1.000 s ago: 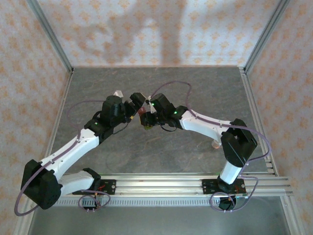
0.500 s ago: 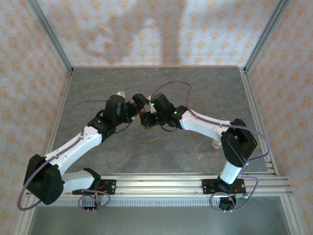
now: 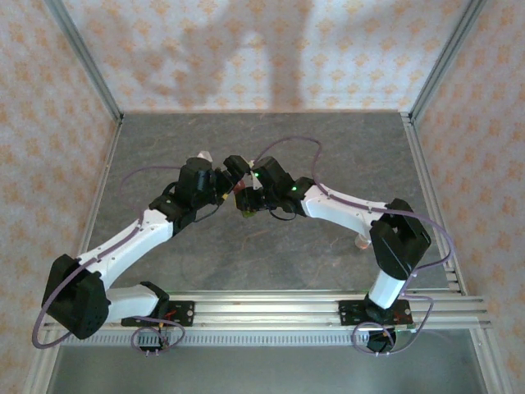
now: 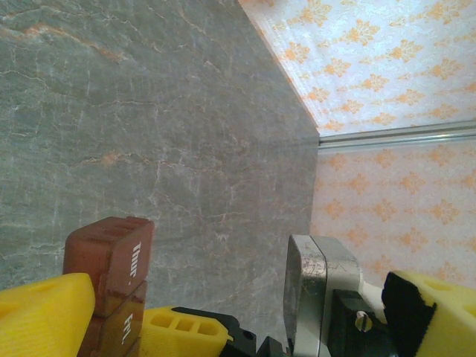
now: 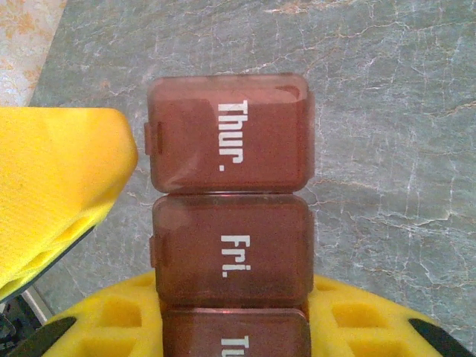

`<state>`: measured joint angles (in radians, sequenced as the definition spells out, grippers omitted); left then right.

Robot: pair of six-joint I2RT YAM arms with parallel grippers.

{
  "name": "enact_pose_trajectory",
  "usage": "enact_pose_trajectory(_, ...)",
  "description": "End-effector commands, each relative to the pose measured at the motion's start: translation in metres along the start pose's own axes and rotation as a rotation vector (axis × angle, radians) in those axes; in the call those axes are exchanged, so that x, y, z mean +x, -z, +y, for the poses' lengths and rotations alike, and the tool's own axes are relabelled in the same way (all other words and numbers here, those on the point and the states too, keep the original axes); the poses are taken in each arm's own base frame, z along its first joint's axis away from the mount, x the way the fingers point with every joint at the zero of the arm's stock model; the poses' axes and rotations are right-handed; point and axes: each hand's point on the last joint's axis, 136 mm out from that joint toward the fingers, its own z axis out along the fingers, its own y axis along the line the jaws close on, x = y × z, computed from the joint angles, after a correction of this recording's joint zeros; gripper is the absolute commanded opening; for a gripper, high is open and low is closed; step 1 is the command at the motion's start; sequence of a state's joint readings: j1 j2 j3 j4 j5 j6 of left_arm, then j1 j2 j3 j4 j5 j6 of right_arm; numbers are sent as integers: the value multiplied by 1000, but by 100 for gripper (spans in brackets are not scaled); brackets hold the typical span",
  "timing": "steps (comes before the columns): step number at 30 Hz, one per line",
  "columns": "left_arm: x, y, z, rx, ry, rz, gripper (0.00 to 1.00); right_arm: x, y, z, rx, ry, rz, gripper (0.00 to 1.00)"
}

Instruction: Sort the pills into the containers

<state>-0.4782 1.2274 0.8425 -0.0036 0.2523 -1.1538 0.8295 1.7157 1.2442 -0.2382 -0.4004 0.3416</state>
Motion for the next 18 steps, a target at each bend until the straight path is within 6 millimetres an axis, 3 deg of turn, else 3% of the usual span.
enact_pose_trajectory(1,-3,2,-31,83,-12,-10,99,-7,-2,11,-19,19,-11,16)
enact_pose_trajectory(7,-1,-2,-37,101,-8,-5,100,-4,-5,11,-16,20,1,15)
enact_pose_trajectory(18,3,-9,-66,171,5,6,100,3,-16,2,12,16,29,15)
